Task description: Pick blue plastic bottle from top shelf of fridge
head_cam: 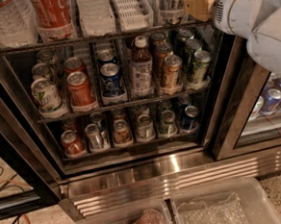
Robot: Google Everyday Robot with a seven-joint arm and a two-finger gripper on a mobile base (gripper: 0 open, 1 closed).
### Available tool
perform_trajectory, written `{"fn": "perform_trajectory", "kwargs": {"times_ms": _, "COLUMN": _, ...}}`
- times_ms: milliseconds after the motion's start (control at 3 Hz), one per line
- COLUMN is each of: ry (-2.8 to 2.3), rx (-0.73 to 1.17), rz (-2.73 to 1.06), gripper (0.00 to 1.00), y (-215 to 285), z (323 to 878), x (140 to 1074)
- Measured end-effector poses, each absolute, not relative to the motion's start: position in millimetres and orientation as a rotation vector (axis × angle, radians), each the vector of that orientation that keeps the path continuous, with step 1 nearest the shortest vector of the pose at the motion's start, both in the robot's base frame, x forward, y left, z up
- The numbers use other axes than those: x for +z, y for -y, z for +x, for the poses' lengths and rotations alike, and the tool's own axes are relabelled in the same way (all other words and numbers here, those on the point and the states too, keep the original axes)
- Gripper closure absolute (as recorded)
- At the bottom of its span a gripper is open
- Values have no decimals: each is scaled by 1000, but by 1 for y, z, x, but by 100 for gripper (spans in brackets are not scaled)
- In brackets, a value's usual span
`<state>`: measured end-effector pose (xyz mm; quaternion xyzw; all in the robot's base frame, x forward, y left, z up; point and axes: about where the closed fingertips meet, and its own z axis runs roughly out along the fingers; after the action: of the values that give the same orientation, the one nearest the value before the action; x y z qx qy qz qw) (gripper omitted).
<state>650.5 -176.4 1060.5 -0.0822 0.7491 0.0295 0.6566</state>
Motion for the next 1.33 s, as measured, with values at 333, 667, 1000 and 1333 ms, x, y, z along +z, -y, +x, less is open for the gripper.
{"fn": "perform_trajectory", "kwargs": {"times_ms": 333, "ry": -1698, "rx": 62, "rz": -163, "gripper": 27, "y": 178, "z": 660, "x": 1058}}
{"fn": "perform_trajectory", "kwargs": {"times_ms": 667, "ry": -1693, "rx": 56, "rz": -146, "gripper": 27, "y": 181, "z": 665, "x": 1060}}
{"fn": "perform_trajectory", "kwargs": {"times_ms": 1000, "ry": -1693, "rx": 49, "rz": -115, "gripper": 28, "y": 186, "z": 673, "x": 1059}}
{"fn": "perform_trajectory", "kwargs": {"times_ms": 1333, "ry": -1691, "rx": 36, "rz": -86, "gripper": 46, "y": 191, "z": 679, "x": 1057}}
